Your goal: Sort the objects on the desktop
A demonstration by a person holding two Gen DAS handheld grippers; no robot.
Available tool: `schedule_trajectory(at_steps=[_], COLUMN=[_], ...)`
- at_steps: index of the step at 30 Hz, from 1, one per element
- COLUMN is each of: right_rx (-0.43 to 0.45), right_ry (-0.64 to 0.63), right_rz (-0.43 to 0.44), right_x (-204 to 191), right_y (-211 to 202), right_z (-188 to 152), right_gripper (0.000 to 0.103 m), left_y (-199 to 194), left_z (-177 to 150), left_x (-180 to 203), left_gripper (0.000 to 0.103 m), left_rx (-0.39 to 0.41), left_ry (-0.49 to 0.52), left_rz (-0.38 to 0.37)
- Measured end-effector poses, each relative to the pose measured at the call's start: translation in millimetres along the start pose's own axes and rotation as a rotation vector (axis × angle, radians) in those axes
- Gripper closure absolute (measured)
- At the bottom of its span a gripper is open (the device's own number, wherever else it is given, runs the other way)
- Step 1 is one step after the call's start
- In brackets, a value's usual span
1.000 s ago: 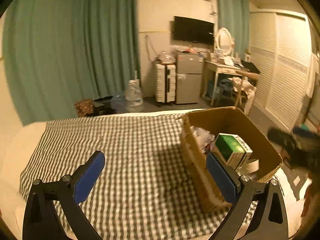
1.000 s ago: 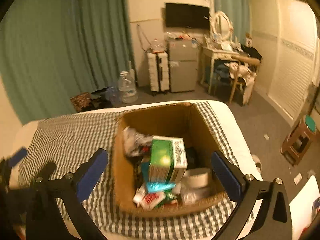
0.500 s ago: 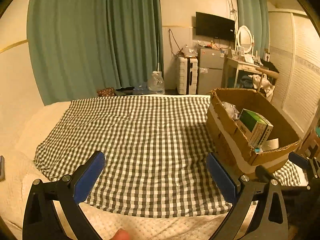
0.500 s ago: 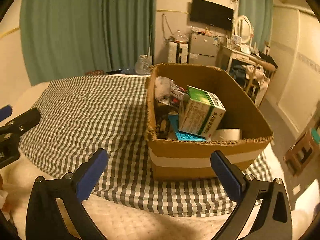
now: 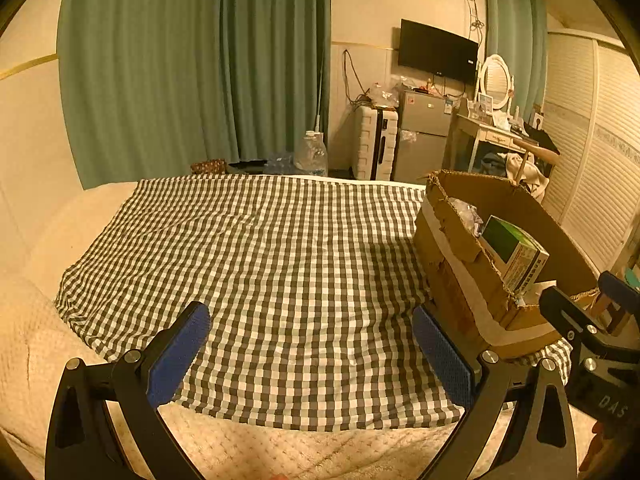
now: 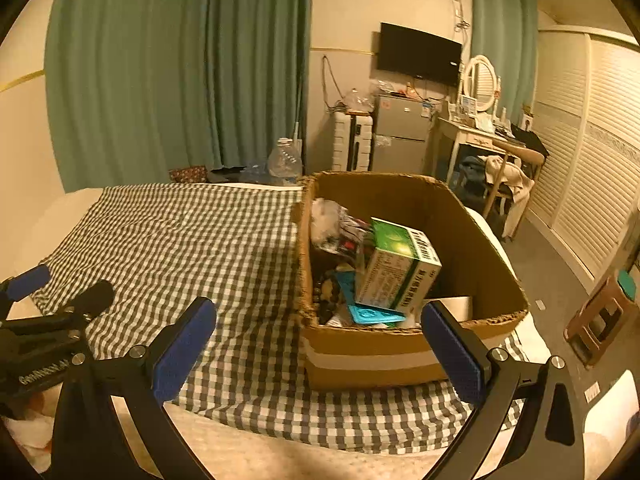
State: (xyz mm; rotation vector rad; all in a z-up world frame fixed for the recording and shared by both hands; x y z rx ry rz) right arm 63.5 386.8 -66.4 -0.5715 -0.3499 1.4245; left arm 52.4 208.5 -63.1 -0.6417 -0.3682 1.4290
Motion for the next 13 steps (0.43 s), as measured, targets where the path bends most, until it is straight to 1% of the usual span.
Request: schedule_trajectory(at_steps=[3,6,9,11,13], right_rx=[0.008,0.006,0.007,0.007,0.009], right_ry=[-0.022,-0.014,-0.011,-0.004,0.0], right_rz=[0.007,0.019,0.01,0.015,0.016], right_x=[-9.2,-12.0,-11.9,-10.2,-9.3], right_y=[-0.5,0.8,2.5,2.7,2.4], right_z=[-0.2,-1.3,-1.4,-2.0,-1.8], right_gripper=[0.0,0.0,0.0,0.0,0.0], left_y=[1.4,4.3,8.4,6.1,2.9], left_z=[-0.7,-1.9,-5.2,-5.0,-3.6], left_x=[2.4,4.0,5.2,3.3,1.3], left_gripper=[0.0,0.0,0.0,0.0,0.0], left_rx=[-0.007,-0.023,-0.043,-0.027,-0.009], left_ry=[0.012,0.02,0.015,-0.004,-0.015], left_rz=[0.0,0.001,-0.032,-0.056,-0.054])
Point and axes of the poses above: each gripper's, at about its wrist camera, not at the fingertips, and y roughly the way its jaws point, x to its right, z to its top, the point moved 8 cm from there along y, roughly the way its jaws point, and after that the axes turned 11 degrees about y, right-handed, at the moved point
